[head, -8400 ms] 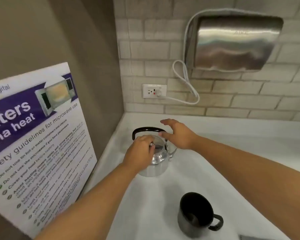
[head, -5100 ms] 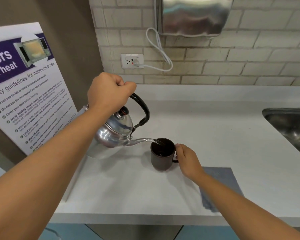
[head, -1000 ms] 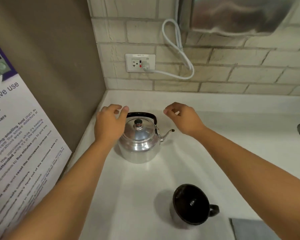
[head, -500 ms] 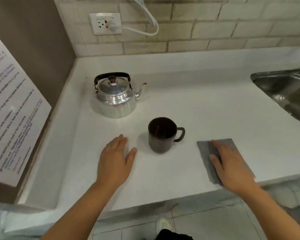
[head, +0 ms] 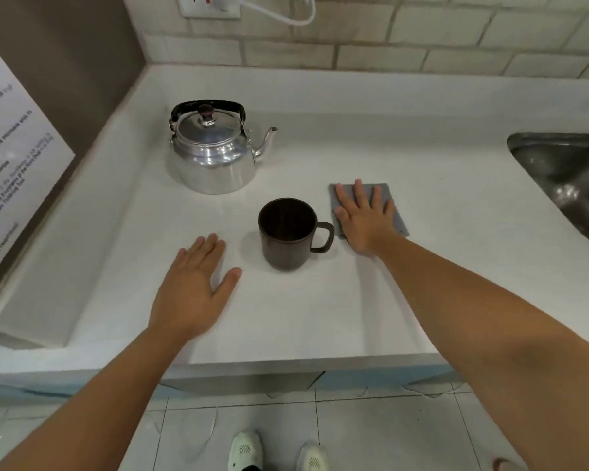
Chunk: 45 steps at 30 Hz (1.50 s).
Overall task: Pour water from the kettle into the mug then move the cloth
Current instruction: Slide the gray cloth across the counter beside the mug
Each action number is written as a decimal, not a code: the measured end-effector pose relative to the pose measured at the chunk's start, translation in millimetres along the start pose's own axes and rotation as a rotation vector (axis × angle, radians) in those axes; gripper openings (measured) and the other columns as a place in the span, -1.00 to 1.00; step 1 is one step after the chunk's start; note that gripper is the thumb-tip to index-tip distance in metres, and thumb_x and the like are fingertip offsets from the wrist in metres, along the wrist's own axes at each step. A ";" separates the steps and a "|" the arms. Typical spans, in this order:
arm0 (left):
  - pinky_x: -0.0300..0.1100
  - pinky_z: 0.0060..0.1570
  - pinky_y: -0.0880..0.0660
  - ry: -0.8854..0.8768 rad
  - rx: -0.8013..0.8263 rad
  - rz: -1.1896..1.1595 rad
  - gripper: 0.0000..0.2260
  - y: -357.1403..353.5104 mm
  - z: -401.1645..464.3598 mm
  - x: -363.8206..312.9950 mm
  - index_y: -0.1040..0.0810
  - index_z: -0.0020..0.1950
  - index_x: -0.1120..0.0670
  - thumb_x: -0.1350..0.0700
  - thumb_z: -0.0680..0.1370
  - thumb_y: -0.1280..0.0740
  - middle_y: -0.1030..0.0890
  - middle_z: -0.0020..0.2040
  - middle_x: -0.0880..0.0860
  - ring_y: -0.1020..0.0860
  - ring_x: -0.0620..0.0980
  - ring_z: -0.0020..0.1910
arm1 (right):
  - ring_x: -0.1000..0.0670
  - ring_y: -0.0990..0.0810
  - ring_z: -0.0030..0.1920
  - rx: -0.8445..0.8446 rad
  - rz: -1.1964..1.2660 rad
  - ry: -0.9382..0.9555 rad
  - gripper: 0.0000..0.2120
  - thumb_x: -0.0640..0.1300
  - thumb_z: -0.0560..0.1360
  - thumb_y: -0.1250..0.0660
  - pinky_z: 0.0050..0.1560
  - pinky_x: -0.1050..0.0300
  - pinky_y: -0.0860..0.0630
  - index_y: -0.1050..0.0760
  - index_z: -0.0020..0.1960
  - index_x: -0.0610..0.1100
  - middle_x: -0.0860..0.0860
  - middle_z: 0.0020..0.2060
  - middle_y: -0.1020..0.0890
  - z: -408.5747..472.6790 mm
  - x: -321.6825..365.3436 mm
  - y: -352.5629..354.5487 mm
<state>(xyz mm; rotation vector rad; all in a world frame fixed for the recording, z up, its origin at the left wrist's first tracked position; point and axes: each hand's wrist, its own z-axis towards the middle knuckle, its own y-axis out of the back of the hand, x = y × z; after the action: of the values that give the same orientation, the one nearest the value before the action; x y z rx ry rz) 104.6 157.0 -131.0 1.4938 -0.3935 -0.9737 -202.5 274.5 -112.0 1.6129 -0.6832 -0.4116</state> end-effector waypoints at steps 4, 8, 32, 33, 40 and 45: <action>-0.18 0.48 0.11 0.018 -0.011 -0.019 -0.42 1.1 -0.2 -2.3 -0.18 0.55 0.04 -0.24 0.61 -0.01 -0.16 0.57 0.00 -0.07 -0.08 0.54 | -0.19 0.25 0.52 -0.029 0.073 0.103 -0.48 0.12 0.60 0.24 0.48 -0.22 0.27 0.26 0.52 0.08 -0.03 0.56 0.16 -38.8 10.1 -10.9; -0.16 0.49 0.10 0.034 -0.002 -0.007 -0.42 1.6 -1.6 -3.5 -0.16 0.56 0.04 -0.23 0.61 0.00 -0.15 0.57 -0.01 -0.06 -0.08 0.55 | 0.01 0.31 0.52 -0.070 0.087 0.289 -0.49 0.18 0.58 0.27 0.49 -0.01 0.33 0.32 0.49 0.16 0.10 0.54 0.19 -131.8 -21.2 -32.0; -0.23 0.41 -0.11 0.105 -0.170 -0.430 -0.60 49.0 -3.7 14.8 -0.29 0.49 0.13 0.03 0.68 -0.04 -0.34 0.49 0.11 -0.26 0.00 0.47 | 0.06 0.13 0.54 0.090 0.625 0.445 -0.43 -0.10 0.61 -0.06 0.50 0.23 0.16 0.09 0.54 -0.05 0.04 0.55 0.03 -118.0 217.0 -15.3; -0.20 0.46 0.02 0.071 -0.068 -0.359 -0.56 39.6 -3.2 11.0 -0.17 0.54 0.11 0.00 0.68 0.00 -0.20 0.55 0.10 -0.12 0.00 0.53 | 0.14 0.07 0.52 0.045 0.642 0.447 -0.46 -0.04 0.61 -0.08 0.45 0.36 0.13 0.02 0.53 0.00 0.13 0.52 -0.03 -135.0 196.2 -13.9; -0.06 0.43 0.40 -0.113 0.218 0.067 -0.47 7.0 25.1 0.5 0.24 0.55 0.00 -0.14 0.66 0.14 0.26 0.57 0.02 0.33 -0.01 0.51 | 0.39 -0.19 0.38 -0.348 0.628 0.063 -0.59 0.17 0.56 -0.10 0.37 -0.01 -0.35 -0.35 0.38 0.15 0.41 0.31 -0.33 -201.3 65.4 0.9; -0.09 0.45 0.34 -0.177 0.214 0.092 -0.47 11.1 20.6 25.3 0.19 0.57 -0.05 -0.17 0.65 0.13 0.19 0.59 -0.02 0.26 -0.05 0.54 | 0.01 0.17 0.54 -0.106 0.297 0.011 -0.41 0.13 0.59 0.03 0.51 0.01 0.16 0.08 0.54 -0.06 0.01 0.56 0.05 -163.3 43.5 -14.3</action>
<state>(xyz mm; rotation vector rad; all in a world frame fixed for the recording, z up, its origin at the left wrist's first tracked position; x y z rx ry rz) 107.1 122.9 -127.0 1.5701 -0.7068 -1.0184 -65.2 372.6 -94.4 1.3861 -0.8632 -0.2174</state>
